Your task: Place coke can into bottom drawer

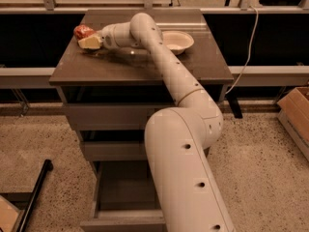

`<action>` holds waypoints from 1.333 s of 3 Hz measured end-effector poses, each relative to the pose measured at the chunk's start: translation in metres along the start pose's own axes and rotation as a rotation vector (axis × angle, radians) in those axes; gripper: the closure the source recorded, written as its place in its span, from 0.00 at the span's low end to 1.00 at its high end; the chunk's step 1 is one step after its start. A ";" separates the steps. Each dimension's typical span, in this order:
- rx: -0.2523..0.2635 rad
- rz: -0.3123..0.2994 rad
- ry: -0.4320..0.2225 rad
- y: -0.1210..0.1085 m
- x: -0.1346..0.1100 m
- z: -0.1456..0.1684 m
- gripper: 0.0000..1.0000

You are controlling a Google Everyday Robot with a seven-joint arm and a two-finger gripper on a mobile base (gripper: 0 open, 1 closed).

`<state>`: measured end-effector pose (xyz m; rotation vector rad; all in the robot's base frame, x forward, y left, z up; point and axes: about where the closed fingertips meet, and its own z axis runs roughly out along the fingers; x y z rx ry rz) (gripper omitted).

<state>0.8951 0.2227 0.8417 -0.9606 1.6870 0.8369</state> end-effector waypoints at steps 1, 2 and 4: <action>0.021 -0.028 0.002 -0.004 -0.010 -0.008 0.73; 0.038 -0.085 0.005 -0.002 -0.028 -0.027 1.00; -0.087 -0.232 0.120 0.054 -0.017 -0.105 1.00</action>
Offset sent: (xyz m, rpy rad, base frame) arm -0.0095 -0.0308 0.0549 -0.0556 -0.1224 -0.0321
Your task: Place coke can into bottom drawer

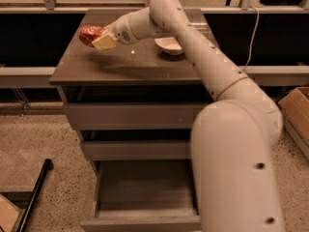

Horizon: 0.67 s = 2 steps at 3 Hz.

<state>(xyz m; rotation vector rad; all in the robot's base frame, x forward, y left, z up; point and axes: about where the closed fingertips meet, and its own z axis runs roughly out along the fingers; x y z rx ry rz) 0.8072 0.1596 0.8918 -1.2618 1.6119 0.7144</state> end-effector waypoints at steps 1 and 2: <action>-0.055 0.001 0.039 0.042 0.023 -0.039 1.00; -0.115 0.021 -0.012 0.107 0.040 -0.092 1.00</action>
Offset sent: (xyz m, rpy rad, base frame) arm -0.2047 -0.0991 -0.0573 0.0159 0.1587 0.1515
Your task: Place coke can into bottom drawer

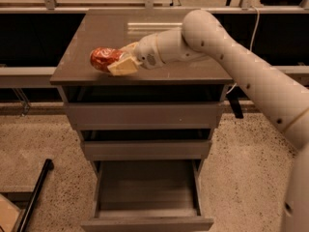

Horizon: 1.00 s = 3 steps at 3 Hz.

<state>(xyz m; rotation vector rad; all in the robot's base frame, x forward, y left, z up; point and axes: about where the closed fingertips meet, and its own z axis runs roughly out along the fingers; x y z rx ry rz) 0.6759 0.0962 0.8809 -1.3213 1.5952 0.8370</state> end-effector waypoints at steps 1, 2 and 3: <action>-0.054 0.046 -0.029 0.057 0.033 -0.030 1.00; -0.039 0.081 -0.006 0.062 0.059 -0.046 1.00; -0.047 0.074 0.014 0.063 0.058 -0.043 1.00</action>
Offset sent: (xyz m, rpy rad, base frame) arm -0.0492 -0.0191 -0.0126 0.0358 0.0392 0.0293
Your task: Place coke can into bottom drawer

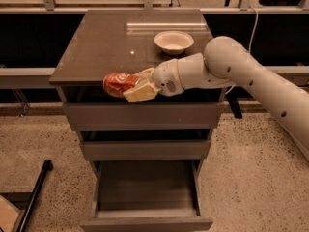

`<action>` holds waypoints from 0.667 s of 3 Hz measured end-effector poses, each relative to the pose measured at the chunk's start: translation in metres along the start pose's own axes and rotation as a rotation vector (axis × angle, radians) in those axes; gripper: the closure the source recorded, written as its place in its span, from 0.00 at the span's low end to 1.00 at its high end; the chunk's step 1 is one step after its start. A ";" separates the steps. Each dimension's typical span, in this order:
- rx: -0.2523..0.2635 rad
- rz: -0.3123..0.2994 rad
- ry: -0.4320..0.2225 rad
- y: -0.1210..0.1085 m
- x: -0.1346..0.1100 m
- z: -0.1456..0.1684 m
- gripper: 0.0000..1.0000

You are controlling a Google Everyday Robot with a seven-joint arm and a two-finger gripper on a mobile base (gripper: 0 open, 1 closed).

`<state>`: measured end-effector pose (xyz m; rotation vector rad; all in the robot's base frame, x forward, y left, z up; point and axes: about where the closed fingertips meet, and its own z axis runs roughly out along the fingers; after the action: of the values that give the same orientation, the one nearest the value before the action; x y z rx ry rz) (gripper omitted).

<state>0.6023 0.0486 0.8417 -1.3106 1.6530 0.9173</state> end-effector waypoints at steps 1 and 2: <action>-0.054 0.028 0.096 0.012 0.013 0.003 1.00; -0.106 0.132 0.198 0.046 0.049 -0.011 1.00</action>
Offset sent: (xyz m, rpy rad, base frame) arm -0.0869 -0.0392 -0.0520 -0.2305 0.2997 0.0644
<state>0.5497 0.0288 0.8037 -1.4154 1.8843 0.9910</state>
